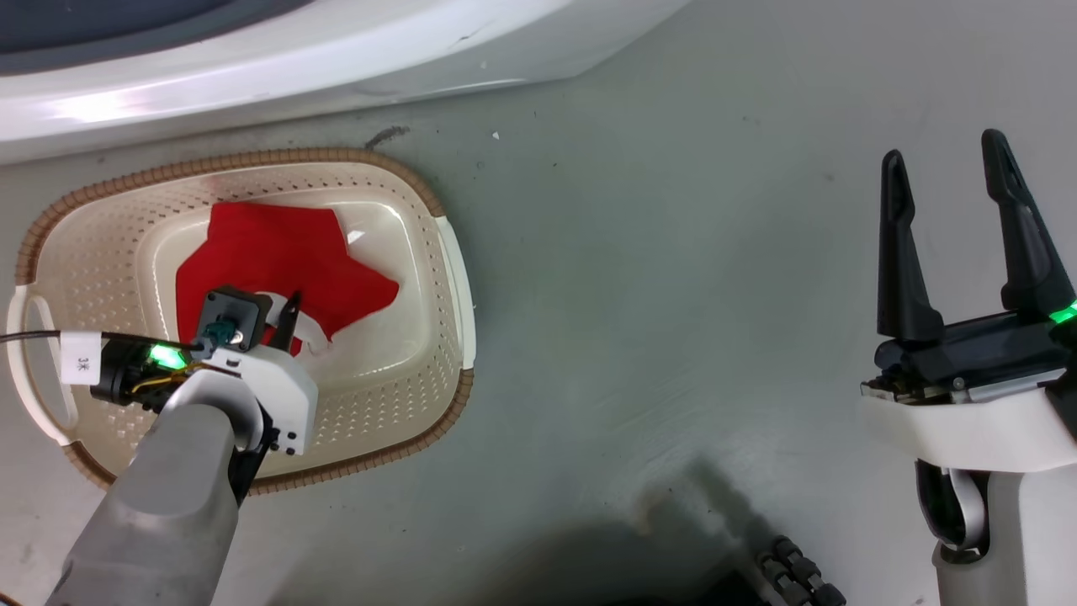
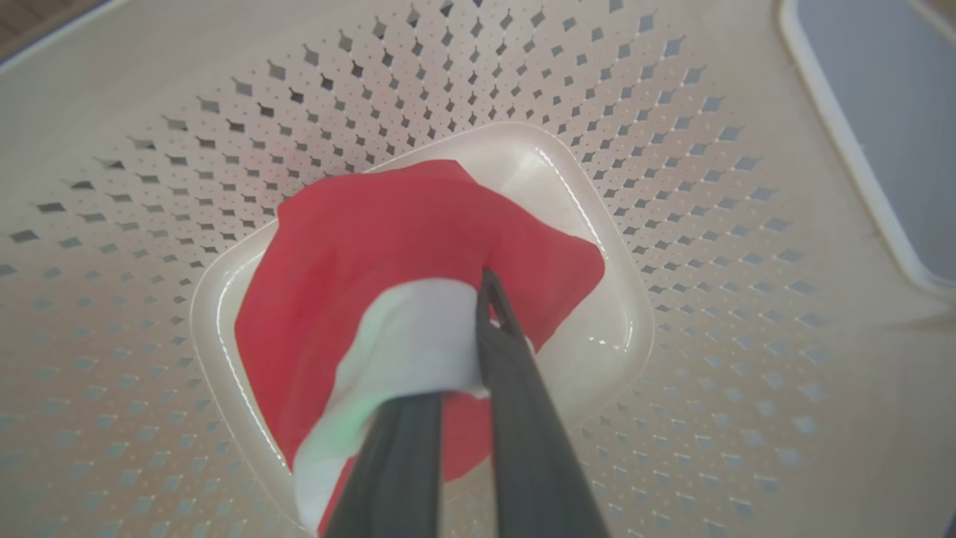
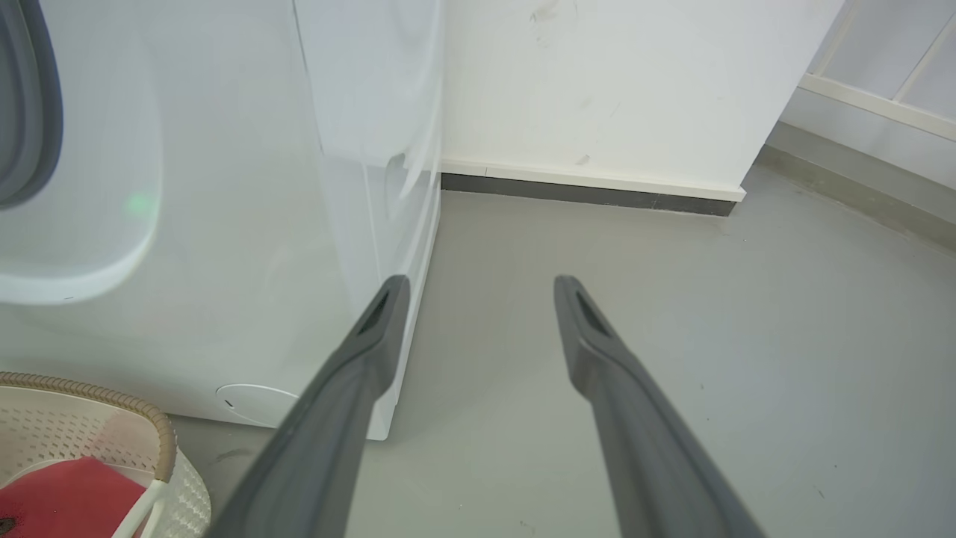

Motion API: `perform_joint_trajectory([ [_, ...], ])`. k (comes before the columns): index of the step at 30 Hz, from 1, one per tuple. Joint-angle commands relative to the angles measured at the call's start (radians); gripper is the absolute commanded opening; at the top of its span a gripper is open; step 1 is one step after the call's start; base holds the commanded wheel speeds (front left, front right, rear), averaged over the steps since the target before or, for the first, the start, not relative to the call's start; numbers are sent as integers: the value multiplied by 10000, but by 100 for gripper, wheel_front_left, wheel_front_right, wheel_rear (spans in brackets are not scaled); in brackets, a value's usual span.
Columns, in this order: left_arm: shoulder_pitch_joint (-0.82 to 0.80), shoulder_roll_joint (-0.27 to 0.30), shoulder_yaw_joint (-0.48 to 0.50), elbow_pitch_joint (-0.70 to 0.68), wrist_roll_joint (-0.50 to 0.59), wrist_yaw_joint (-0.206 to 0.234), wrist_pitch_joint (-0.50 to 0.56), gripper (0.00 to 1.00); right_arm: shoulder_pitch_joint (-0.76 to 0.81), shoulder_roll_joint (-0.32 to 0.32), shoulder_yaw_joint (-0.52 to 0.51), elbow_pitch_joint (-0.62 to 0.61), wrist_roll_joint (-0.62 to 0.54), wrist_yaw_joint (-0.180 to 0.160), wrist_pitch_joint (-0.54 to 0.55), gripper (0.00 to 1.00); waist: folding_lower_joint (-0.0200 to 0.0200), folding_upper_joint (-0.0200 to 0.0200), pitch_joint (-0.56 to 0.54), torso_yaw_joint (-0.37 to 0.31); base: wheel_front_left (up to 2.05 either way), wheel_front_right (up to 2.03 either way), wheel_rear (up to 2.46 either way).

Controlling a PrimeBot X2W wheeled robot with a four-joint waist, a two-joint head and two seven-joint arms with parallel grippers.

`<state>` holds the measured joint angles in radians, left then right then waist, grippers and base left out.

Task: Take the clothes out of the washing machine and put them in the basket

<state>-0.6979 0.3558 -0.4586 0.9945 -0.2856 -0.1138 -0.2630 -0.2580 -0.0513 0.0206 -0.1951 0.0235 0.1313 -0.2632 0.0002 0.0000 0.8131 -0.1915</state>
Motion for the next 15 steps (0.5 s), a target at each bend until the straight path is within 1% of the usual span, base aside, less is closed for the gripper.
perform_joint_trajectory([
  [1, -200, -74, 21, 69, -6, 23, -27, 0, -166, 20, -10, -88, -48, -10, -24, 100, -2, 0, 182, 37, 0, 0, 0],
  [7, -567, -302, 0, 639, 110, -18, -27, 0, -112, 20, 37, -72, -153, -10, -24, 100, -2, 0, 316, 137, 0, 0, 0],
  [10, -555, -443, 24, 889, 42, -67, -25, 0, -119, 20, 61, 18, -169, -10, -24, 100, -2, 0, 205, 177, 0, 0, 0],
  [11, -546, -448, 37, 923, 31, -76, -27, 53, -108, 20, 61, 53, -151, -10, -24, 100, -2, 0, 137, 189, 0, 0, 0],
  [12, -519, -452, 71, 973, 20, -54, -25, 100, -102, 19, 59, 91, -147, -10, -24, 100, -2, 0, 45, 198, 0, 0, 0],
  [15, -311, -527, 93, 1010, 84, -54, -25, 100, -61, 21, 92, 187, -213, -10, -24, 100, -2, 0, -319, 226, 0, 0, 0],
])
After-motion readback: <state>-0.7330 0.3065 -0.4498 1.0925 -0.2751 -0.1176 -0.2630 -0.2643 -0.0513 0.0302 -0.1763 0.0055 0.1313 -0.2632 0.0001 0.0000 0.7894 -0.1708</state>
